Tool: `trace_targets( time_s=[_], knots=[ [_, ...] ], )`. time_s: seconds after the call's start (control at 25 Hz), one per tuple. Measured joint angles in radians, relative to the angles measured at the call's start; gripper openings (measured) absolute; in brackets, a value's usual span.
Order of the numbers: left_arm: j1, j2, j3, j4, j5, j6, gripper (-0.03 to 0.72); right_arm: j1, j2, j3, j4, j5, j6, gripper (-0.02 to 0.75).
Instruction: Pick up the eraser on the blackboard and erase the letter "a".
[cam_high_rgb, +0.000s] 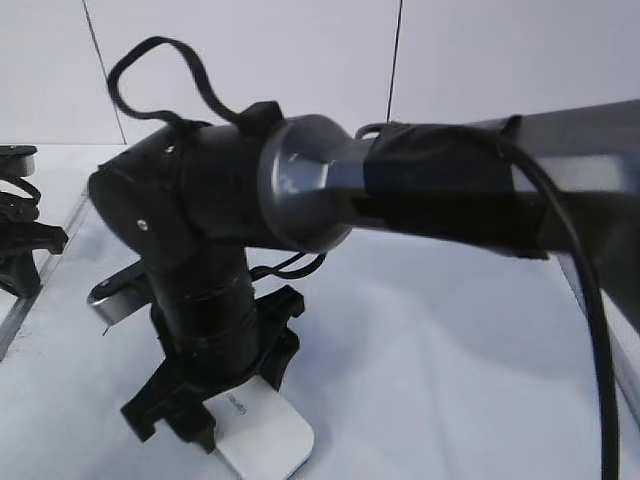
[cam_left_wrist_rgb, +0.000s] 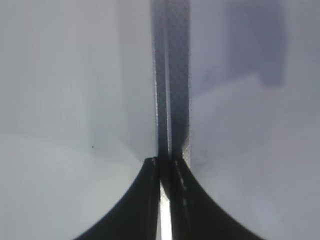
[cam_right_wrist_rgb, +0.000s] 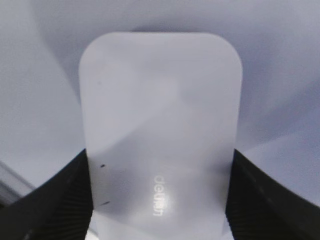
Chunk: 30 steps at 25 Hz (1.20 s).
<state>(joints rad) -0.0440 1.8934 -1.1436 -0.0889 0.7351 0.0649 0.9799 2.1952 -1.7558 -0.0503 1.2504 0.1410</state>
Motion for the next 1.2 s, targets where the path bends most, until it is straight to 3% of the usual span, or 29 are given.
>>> trace_targets(
  time_s=[0.48,0.76,1.2],
  knots=[
    [0.0,0.0,0.0,-0.003,0.0,0.002,0.014,-0.288,-0.006,-0.006,-0.019,-0.023,0.036,0.542],
    [0.0,0.0,0.0,-0.003,0.0,0.002,0.014,-0.402,-0.066,0.007,-0.06,-0.026,0.072,0.542],
    [0.0,0.0,0.0,-0.003,0.0,0.002,0.014,-0.562,-0.143,0.08,-0.009,-0.027,0.077,0.54]
  ],
)
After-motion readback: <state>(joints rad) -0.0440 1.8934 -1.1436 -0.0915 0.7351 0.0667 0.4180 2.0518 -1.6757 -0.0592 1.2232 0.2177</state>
